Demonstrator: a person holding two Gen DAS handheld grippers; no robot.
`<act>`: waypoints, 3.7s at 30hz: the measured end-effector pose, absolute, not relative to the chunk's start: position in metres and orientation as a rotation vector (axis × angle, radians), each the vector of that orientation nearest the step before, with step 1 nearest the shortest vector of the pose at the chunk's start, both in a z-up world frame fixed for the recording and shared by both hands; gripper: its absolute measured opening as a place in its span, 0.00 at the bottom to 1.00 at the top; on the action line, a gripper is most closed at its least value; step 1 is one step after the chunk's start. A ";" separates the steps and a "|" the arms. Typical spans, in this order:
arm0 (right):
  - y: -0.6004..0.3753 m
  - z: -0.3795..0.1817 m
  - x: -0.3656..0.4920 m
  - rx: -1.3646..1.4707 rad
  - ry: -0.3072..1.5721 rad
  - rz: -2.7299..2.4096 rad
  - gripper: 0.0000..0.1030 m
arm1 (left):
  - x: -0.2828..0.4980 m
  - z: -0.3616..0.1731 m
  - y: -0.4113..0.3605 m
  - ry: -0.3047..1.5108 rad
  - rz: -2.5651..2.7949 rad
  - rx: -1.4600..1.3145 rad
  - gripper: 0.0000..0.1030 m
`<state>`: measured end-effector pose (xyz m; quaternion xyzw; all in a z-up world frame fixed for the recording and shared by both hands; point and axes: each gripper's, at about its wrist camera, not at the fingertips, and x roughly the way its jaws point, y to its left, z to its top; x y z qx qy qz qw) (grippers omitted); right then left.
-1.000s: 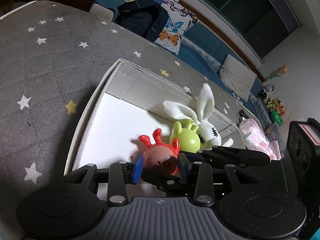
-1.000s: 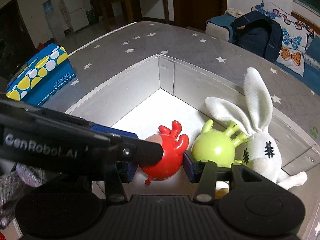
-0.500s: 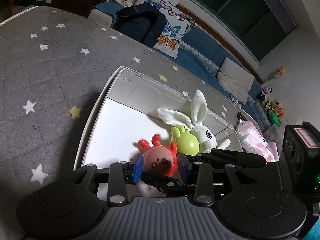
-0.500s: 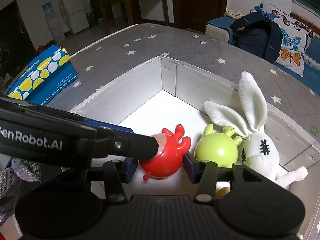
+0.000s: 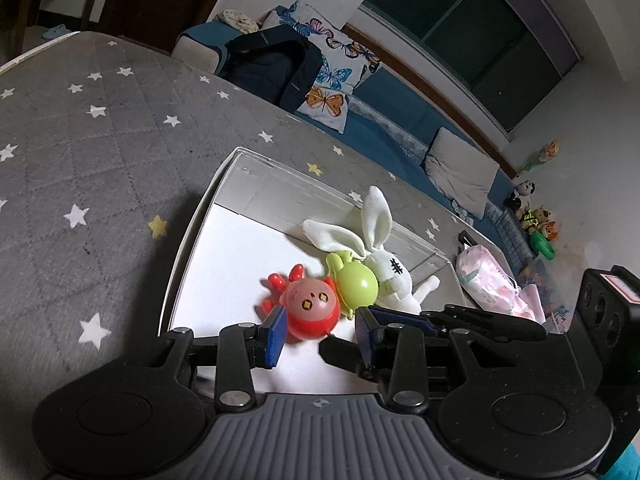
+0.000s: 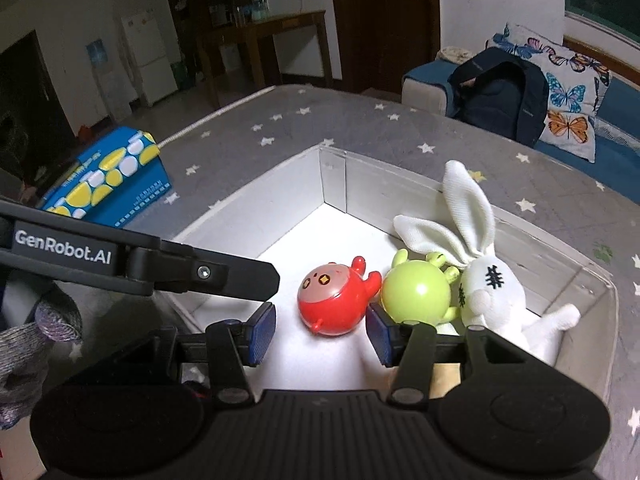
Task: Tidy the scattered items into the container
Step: 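Lift the red toy with the left gripper and release it inside the box, then move the left gripper down to the black-haired doll and close on it, then lift the doll with the left gripper and release it inside the box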
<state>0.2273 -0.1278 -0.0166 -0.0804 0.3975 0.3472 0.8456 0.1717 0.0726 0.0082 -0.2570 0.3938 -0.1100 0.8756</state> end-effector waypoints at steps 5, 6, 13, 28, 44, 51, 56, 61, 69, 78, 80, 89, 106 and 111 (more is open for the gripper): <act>-0.139 -0.004 0.203 -0.154 0.776 0.730 0.49 | 0.153 0.014 0.074 0.797 -0.238 -0.541 0.38; -0.140 -0.001 0.197 -0.156 0.761 0.730 0.49 | 0.149 0.015 0.074 0.792 -0.238 -0.538 0.38; -0.148 0.010 0.151 -0.151 0.689 0.758 0.49 | 0.119 0.019 0.075 0.768 -0.247 -0.527 0.38; -0.146 -0.026 0.111 -0.086 0.758 0.754 0.57 | 0.089 -0.008 0.083 0.814 -0.267 -0.608 0.38; -0.137 -0.051 0.115 -0.002 0.848 0.713 0.66 | 0.096 -0.038 0.098 0.853 -0.280 -0.715 0.38; -0.132 -0.055 0.120 0.009 0.879 0.687 0.66 | 0.100 -0.045 0.097 0.860 -0.293 -0.736 0.38; -0.133 -0.058 0.125 0.037 0.909 0.670 0.66 | 0.102 -0.049 0.098 0.867 -0.292 -0.740 0.38; -0.132 -0.059 0.126 0.034 0.914 0.665 0.65 | 0.102 -0.050 0.100 0.869 -0.295 -0.755 0.38; -0.134 -0.059 0.123 0.038 0.905 0.669 0.64 | 0.100 -0.051 0.098 0.879 -0.325 -0.787 0.38; -0.139 -0.056 0.114 0.040 0.881 0.691 0.61 | 0.093 -0.043 0.086 0.873 -0.355 -0.767 0.38; -0.141 -0.056 0.112 0.046 0.879 0.691 0.61 | 0.091 -0.040 0.084 0.870 -0.359 -0.761 0.38; -0.146 -0.051 0.103 0.042 0.854 0.687 0.60 | 0.083 -0.031 0.074 0.854 -0.364 -0.718 0.33; -0.170 0.008 0.107 0.022 0.692 0.675 0.60 | 0.093 0.035 0.048 0.704 -0.454 -0.649 0.31; -0.171 0.028 0.131 -0.008 0.630 0.659 0.60 | 0.118 0.053 0.045 0.651 -0.467 -0.645 0.31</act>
